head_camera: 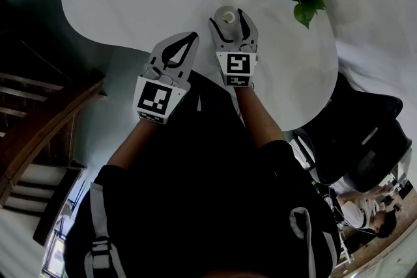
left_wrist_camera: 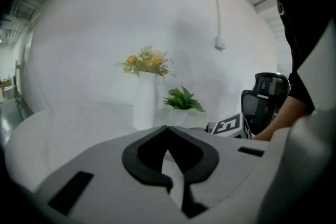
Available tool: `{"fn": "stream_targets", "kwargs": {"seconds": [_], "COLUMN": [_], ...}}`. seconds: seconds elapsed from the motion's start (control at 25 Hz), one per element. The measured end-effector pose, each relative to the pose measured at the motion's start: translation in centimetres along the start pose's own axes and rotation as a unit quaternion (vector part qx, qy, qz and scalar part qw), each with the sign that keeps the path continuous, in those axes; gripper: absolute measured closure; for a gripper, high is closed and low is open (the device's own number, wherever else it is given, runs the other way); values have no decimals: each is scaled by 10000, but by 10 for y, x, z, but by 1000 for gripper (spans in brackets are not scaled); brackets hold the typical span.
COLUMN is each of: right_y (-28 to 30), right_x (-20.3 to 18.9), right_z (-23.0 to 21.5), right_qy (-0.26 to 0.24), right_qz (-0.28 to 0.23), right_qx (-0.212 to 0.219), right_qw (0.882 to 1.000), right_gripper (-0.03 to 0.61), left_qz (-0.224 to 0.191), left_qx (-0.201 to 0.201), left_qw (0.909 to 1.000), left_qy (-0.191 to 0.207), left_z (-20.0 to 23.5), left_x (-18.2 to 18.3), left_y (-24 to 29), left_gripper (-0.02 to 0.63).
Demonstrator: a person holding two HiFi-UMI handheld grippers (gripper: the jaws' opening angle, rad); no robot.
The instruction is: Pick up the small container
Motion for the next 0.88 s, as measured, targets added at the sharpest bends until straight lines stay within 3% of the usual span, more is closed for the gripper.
{"fn": "stream_targets", "kwargs": {"seconds": [0.4,0.76,0.88], "right_y": [-47,-120,-143], "right_x": [59,116,129], "right_z": [-5,-21,-25], "right_qy": [98,153,177], "right_qz": [-583,-1201,-1186], "right_qx": [-146,-726,-927], "right_qw": [9981,9900,9885], "right_gripper": [242,242,242], "left_qz": [-416,-1101,-1293], "left_qx": [173,317,402], "left_qw": [9990,9931,9904], "left_qy": [48,239,279], "left_z": [1,-4,-6], "left_x": [18,59,71], "left_y": [-13,-26,-31], "left_gripper": [606,606,606]}}
Point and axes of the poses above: the fingertips, and each gripper's own axes: y forward along the fingers, z to its left, x out of its top, the point moved 9 cm from there along -y, backward along the fingers, and after that the axes turned 8 degrees about z, right-handed, at the moved point
